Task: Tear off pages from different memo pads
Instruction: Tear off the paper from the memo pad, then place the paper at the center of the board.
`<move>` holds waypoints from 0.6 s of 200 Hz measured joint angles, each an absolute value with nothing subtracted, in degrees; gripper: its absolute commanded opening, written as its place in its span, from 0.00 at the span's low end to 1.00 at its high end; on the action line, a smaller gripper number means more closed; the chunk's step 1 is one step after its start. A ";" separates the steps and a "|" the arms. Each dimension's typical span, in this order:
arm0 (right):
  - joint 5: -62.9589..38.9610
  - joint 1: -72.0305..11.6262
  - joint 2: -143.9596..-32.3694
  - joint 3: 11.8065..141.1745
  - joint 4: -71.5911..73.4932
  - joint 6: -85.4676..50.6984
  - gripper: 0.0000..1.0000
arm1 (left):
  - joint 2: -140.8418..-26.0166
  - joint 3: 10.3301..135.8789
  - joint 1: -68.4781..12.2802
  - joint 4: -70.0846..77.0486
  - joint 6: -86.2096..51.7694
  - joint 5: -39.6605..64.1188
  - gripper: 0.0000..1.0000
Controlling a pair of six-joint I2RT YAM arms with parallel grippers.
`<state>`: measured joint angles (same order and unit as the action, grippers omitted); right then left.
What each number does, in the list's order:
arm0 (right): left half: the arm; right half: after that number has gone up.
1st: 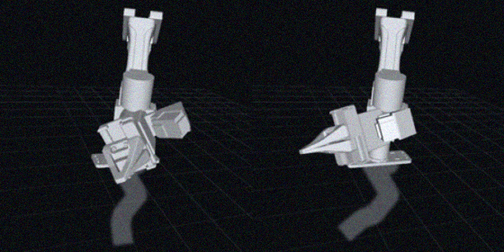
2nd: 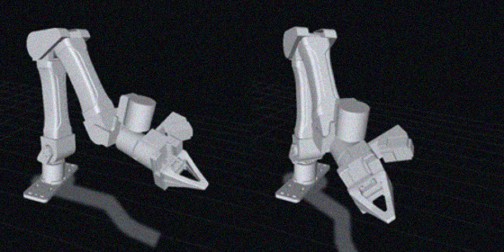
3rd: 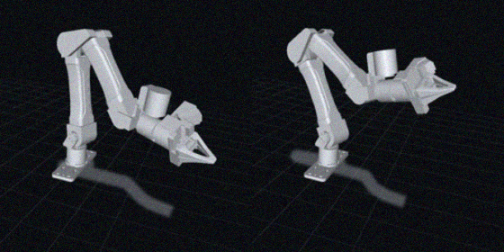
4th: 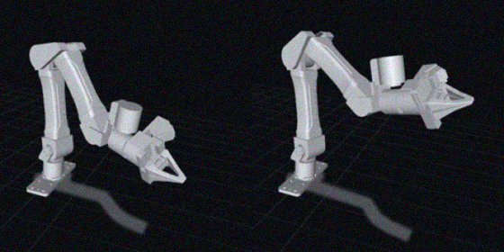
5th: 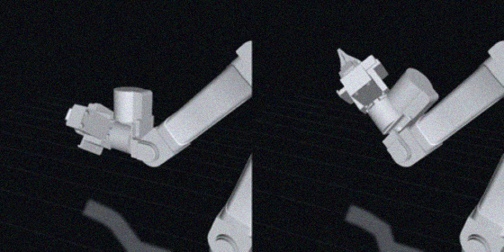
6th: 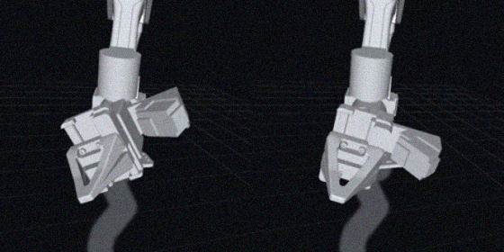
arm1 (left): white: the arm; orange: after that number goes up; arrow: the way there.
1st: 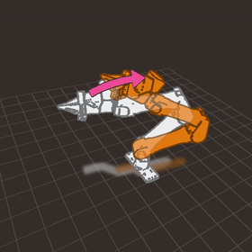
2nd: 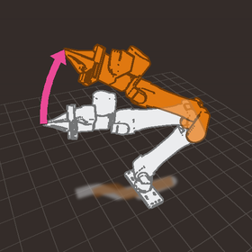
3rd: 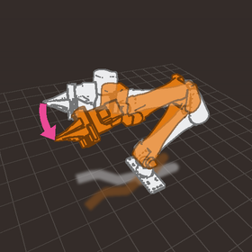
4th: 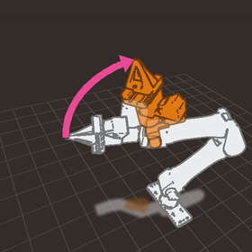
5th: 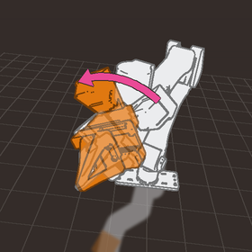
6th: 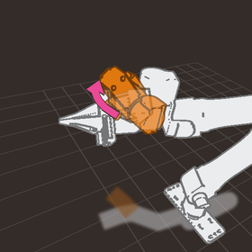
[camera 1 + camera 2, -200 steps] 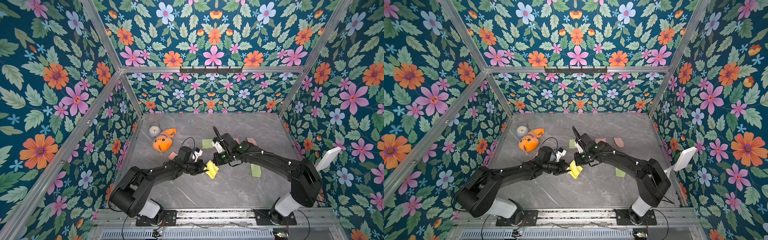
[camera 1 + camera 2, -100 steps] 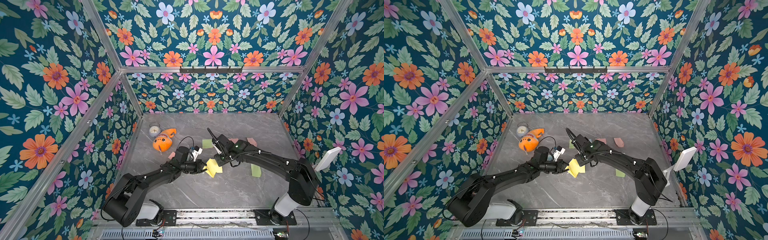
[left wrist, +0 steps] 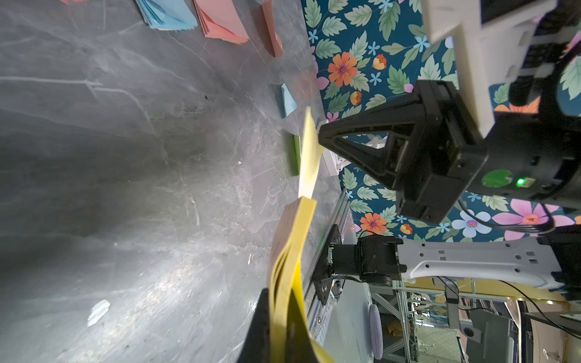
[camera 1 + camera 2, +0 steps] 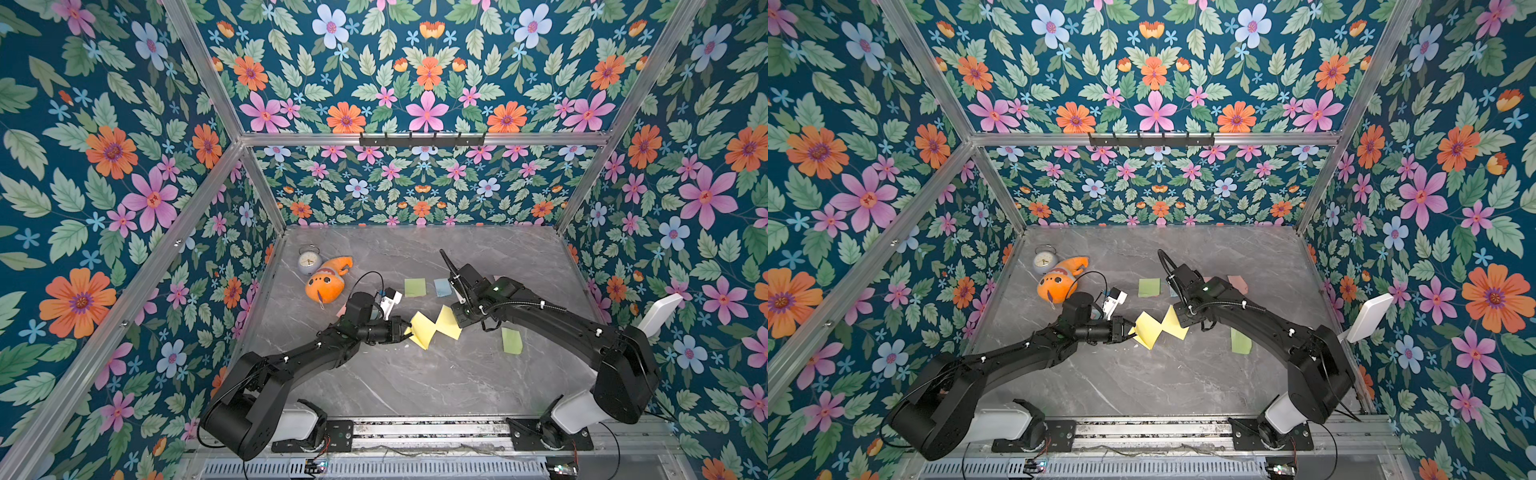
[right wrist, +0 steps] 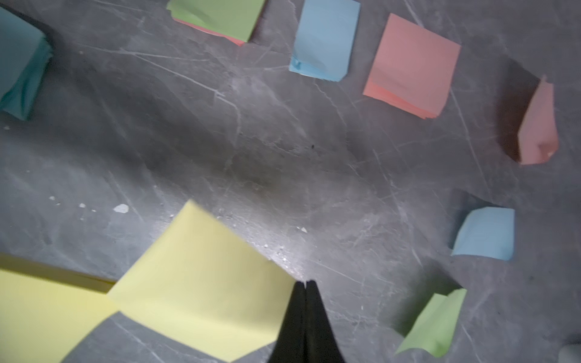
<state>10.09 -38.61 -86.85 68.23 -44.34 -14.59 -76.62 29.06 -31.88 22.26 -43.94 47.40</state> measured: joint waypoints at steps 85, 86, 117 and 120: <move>19.29 -37.50 -83.77 64.60 -57.30 -17.17 0.00 | -80.51 28.60 -31.14 30.04 -46.63 46.13 0.00; 19.44 -37.58 -83.90 64.47 -57.52 -17.39 0.00 | -80.68 28.56 -31.14 30.28 -46.74 46.13 0.00; 21.08 -42.17 -88.18 63.75 -61.58 -22.50 0.00 | -83.50 28.40 -31.22 34.94 -49.60 45.15 0.00; 21.15 -42.68 -88.71 63.72 -61.78 -23.03 0.00 | -83.64 28.42 -31.24 35.20 -49.74 45.08 0.00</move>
